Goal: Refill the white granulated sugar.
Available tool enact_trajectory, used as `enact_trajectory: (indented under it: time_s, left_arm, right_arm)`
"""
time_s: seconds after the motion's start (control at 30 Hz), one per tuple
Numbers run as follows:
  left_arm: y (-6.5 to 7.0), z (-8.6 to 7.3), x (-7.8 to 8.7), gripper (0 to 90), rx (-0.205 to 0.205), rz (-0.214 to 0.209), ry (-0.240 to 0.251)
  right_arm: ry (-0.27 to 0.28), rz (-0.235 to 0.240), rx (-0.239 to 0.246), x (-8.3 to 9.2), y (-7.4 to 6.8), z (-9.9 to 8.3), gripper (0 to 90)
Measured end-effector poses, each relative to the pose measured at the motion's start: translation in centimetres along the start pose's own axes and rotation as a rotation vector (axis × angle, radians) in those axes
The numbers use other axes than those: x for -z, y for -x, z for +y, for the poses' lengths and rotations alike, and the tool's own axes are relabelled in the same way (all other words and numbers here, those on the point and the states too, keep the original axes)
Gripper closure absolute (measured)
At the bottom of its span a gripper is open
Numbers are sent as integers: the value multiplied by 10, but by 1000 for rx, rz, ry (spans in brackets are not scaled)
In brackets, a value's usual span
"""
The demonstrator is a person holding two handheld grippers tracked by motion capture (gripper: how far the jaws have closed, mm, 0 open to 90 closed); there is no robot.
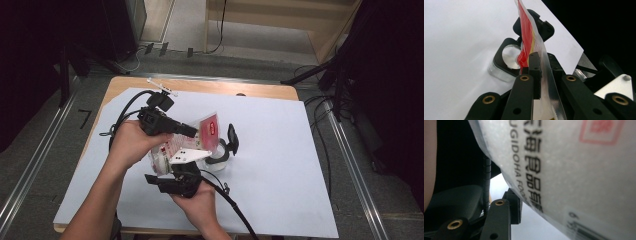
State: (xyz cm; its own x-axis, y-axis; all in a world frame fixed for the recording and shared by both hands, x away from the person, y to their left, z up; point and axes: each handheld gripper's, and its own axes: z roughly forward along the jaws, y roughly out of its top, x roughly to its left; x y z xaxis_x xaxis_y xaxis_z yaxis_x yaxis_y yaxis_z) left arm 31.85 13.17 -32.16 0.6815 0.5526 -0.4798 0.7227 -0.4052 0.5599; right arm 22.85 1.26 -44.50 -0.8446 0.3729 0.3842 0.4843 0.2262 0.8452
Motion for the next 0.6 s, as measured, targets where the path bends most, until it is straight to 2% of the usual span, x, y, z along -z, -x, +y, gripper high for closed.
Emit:
enact_trajectory:
  time_s: [0.17,0.6]
  left_arm:
    - [1,-1,1,852,1,17,6]
    - [-1,-2,2,846,4,11,5]
  right_arm:
    - [5,6,-10,-2,0,0,608]
    - [-9,9,7,-4,0,1,610]
